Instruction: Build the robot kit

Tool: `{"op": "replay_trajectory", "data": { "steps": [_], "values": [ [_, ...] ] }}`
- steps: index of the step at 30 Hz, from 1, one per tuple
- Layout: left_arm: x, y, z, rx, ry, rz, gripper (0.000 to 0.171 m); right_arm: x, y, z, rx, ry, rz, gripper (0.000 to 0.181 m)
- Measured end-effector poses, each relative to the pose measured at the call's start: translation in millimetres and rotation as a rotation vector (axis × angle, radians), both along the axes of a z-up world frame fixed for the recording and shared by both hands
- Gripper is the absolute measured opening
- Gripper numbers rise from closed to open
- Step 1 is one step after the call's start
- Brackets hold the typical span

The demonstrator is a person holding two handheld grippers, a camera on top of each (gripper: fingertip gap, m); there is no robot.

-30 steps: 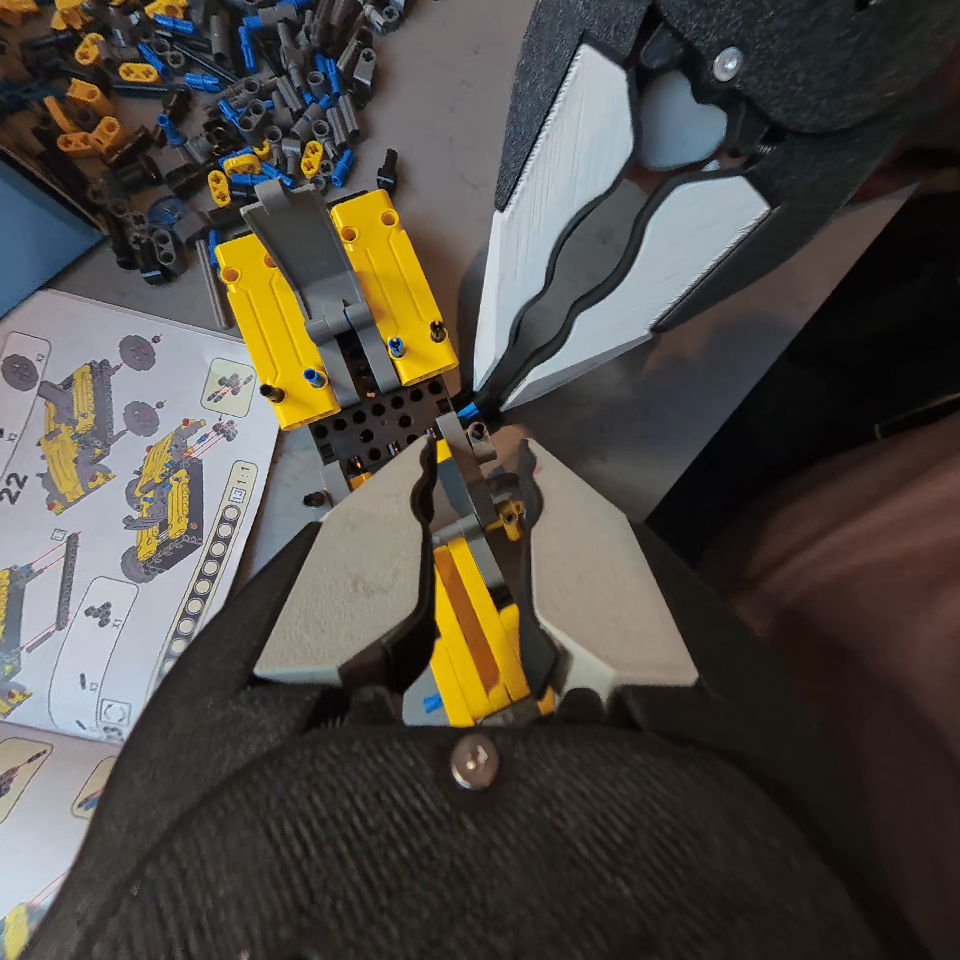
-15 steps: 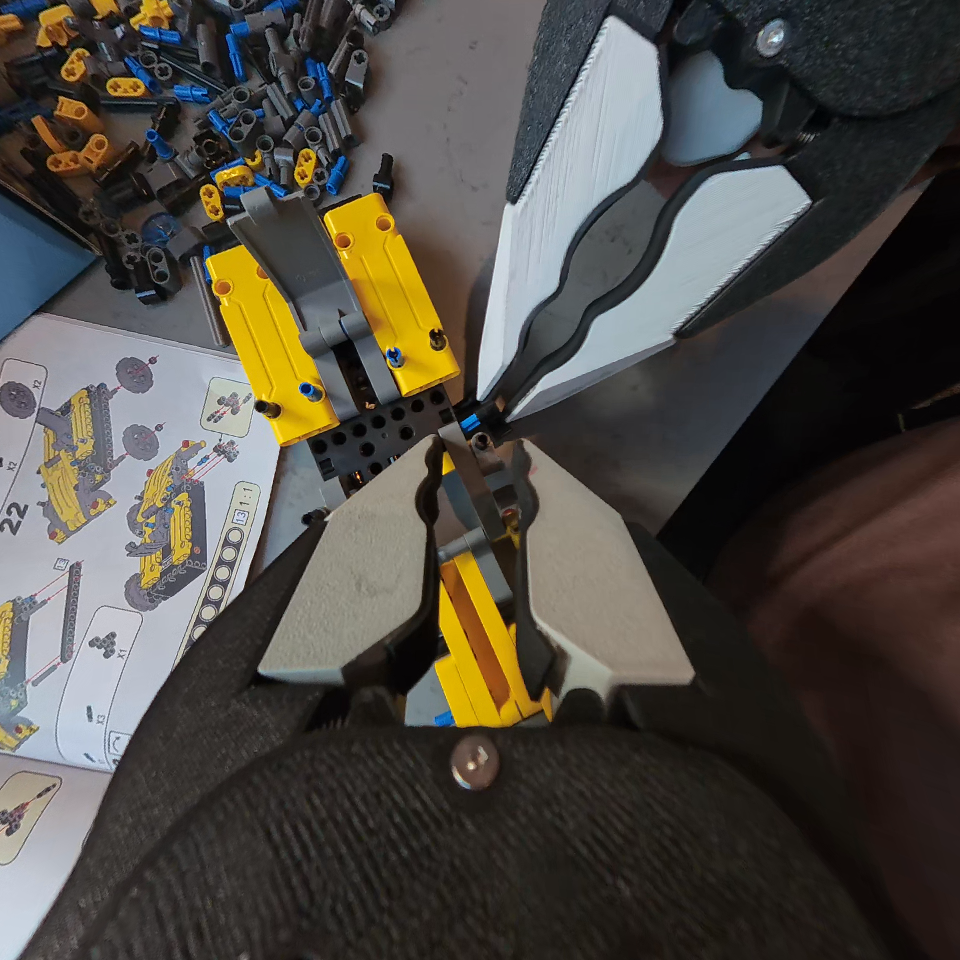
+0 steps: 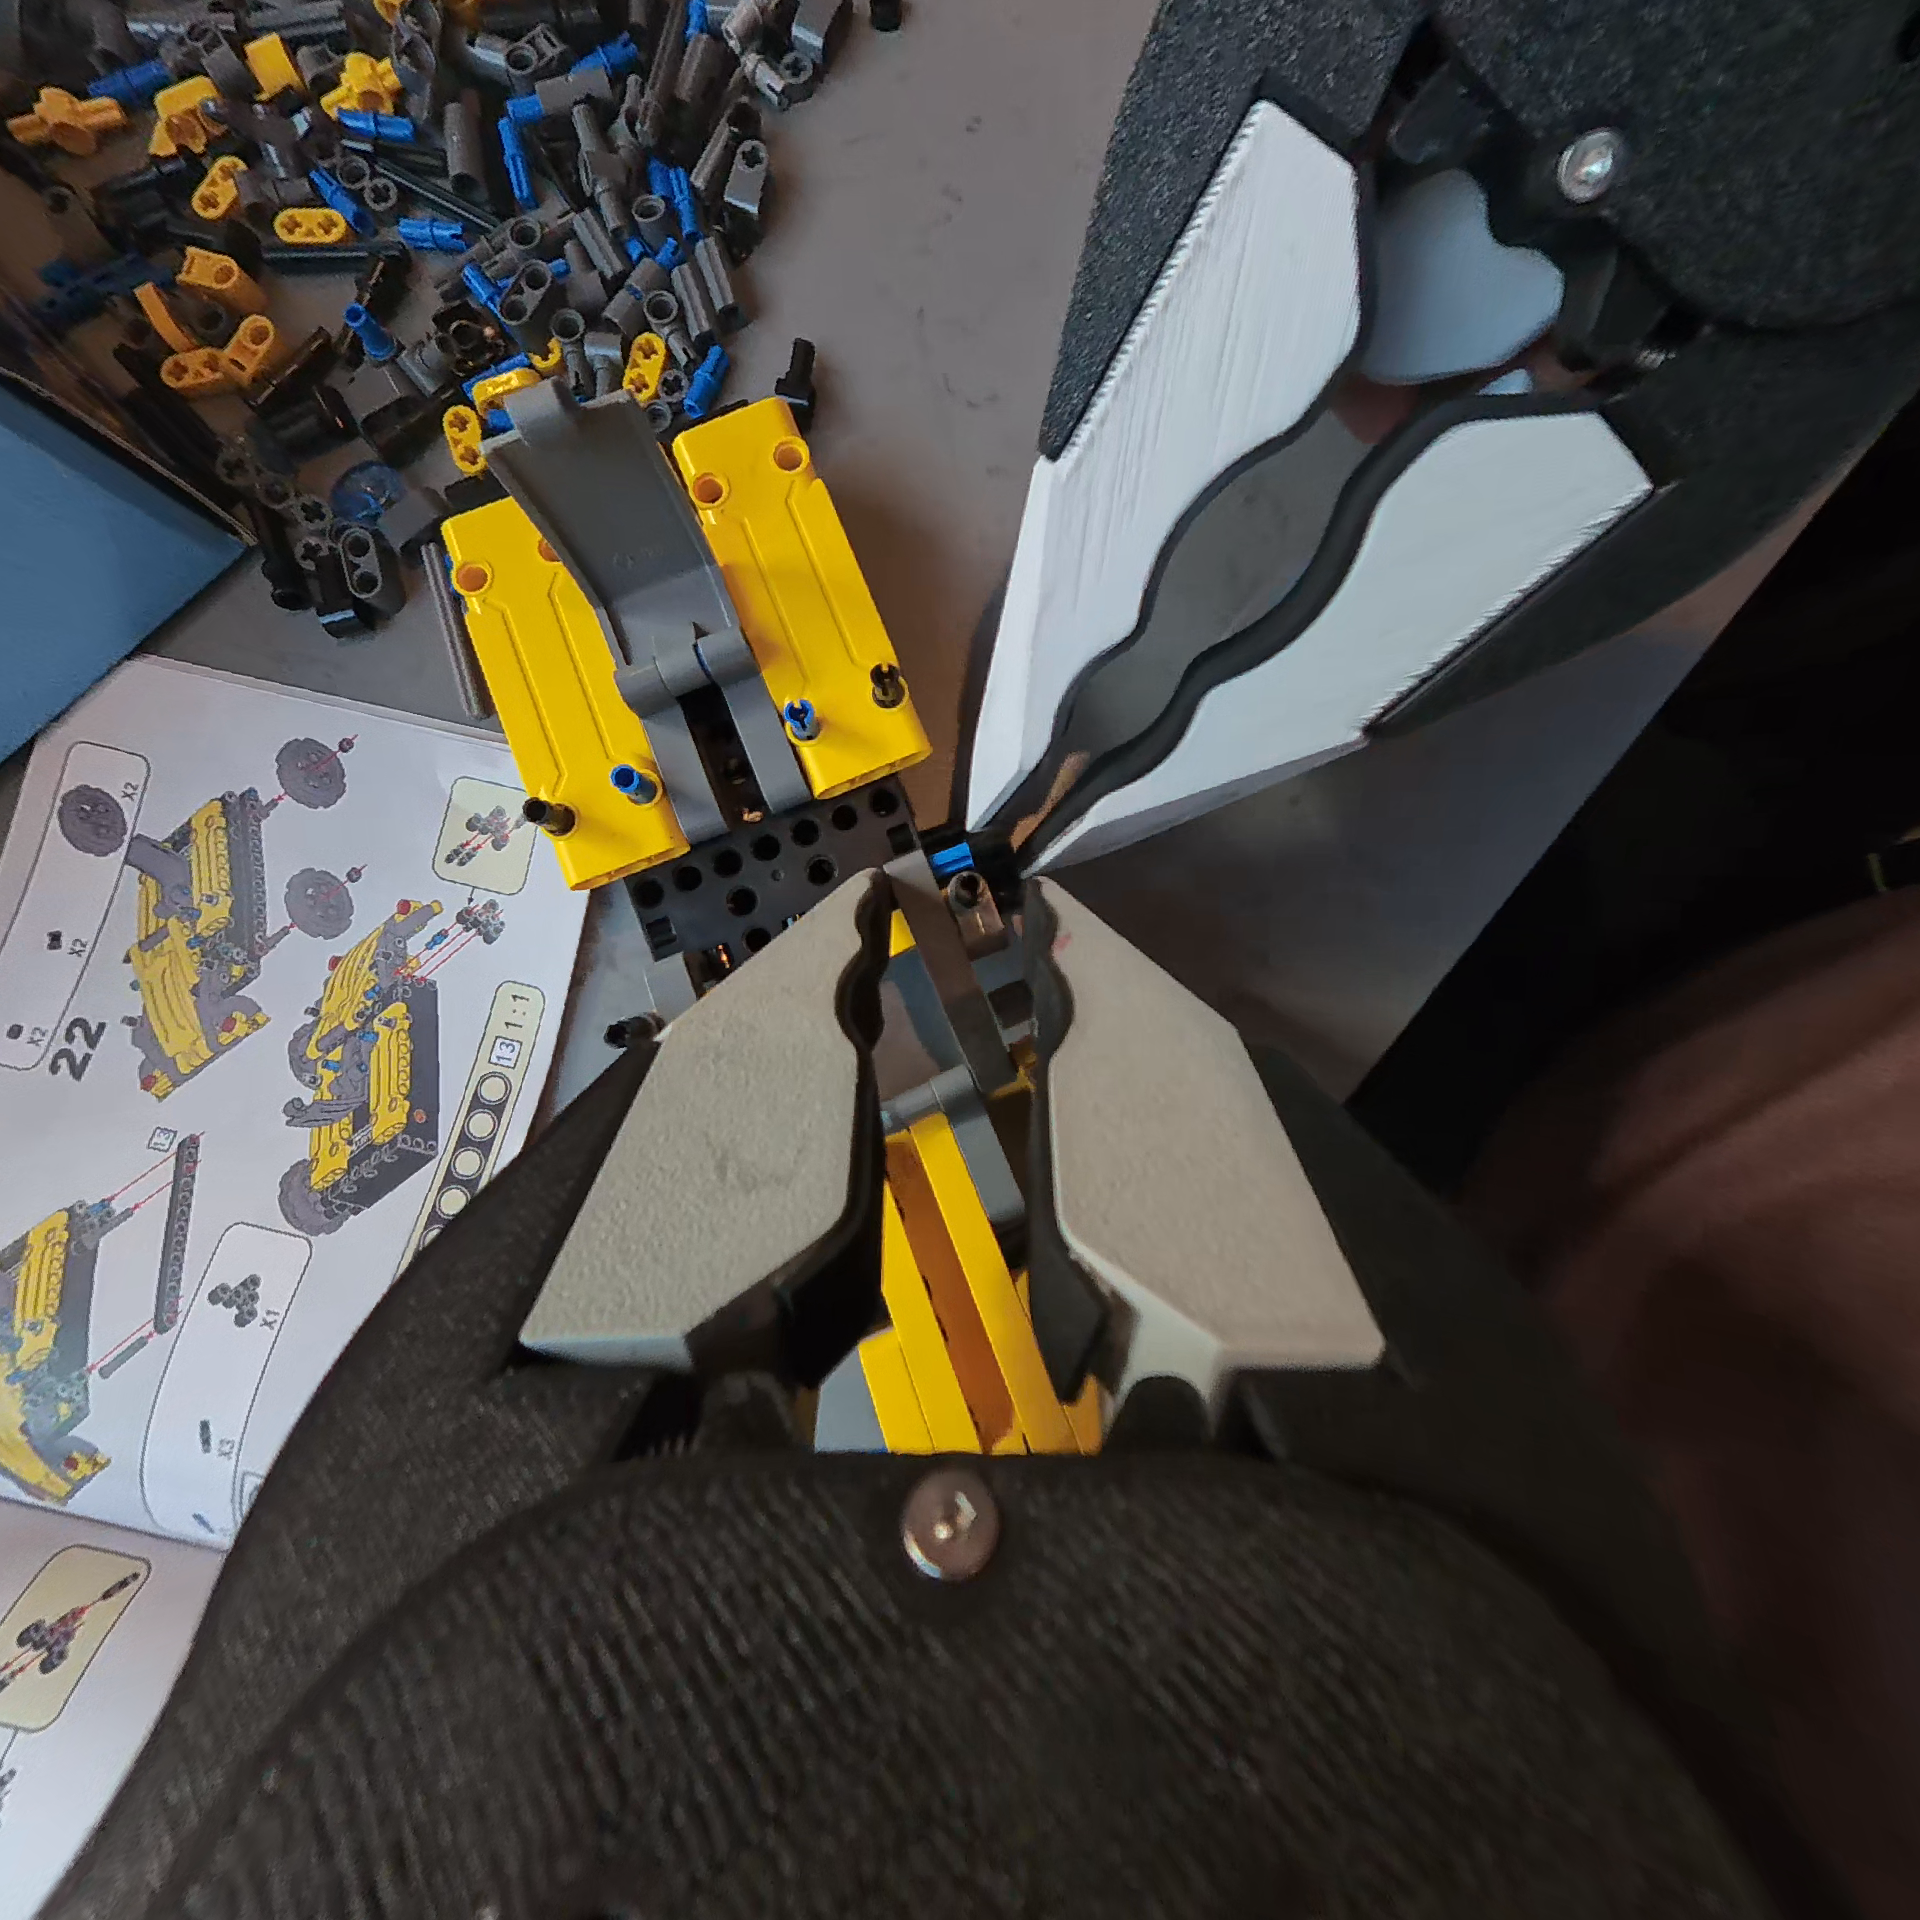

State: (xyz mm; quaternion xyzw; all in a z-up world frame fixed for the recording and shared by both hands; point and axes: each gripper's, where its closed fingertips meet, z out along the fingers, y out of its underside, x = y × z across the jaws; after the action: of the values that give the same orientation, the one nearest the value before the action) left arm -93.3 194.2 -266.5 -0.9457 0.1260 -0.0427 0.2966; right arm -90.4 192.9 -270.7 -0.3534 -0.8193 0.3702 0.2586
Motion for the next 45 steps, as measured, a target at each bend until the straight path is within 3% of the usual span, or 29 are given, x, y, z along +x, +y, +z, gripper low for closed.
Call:
{"op": "replay_trajectory", "data": {
  "steps": [26,38,45],
  "values": [
    [-1.5,4.3,0.1,-0.016,0.034,0.029,0.028,-3.0,6.2,1.9,-0.035,-0.026,0.002,0.002],
    [-5.3,4.1,-1.4,-0.018,0.109,0.002,0.018,-2.4,3.9,-0.2,-0.092,-0.088,0.011,0.002],
    [-5.5,1.5,-1.1,-0.020,0.078,-0.016,0.019,-2.2,3.5,2.1,-0.098,-0.120,0.037,0.001]
  ]
}}
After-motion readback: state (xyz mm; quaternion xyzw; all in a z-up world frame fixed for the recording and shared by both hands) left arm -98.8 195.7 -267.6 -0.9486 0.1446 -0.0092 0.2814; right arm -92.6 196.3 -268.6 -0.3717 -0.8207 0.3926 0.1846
